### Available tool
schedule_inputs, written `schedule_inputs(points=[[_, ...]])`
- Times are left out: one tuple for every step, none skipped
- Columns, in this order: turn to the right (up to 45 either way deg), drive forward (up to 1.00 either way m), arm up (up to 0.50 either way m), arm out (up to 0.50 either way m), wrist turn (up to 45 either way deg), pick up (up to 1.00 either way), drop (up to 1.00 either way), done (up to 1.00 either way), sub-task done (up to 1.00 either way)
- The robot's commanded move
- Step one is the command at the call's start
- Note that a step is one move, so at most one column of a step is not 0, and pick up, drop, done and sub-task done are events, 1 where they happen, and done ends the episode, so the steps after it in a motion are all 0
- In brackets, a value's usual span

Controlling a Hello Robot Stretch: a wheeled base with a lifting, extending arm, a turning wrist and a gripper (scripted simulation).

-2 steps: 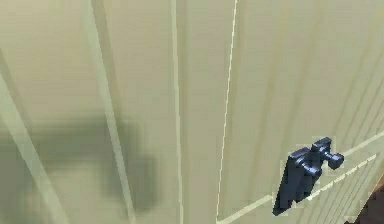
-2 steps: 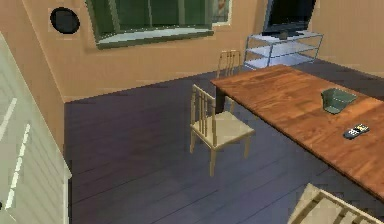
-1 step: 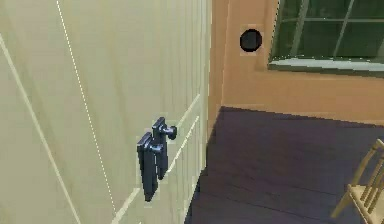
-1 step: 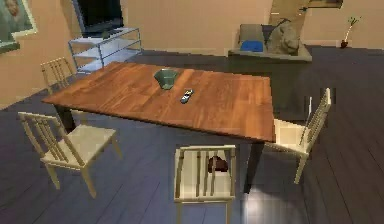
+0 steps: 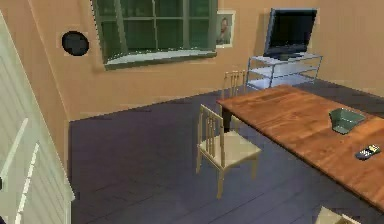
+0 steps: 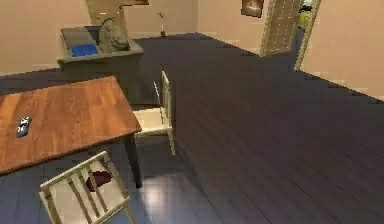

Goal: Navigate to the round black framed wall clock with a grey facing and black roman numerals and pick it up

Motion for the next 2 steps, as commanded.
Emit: schedule_inputs(points=[[45.0, 0.0, 0.0, 0.0, 0.0, 0.0, 0.0, 0.0, 0.0], [15.0, 0.0, 0.0, 0.0, 0.0, 0.0, 0.0, 0.0, 0.0]])
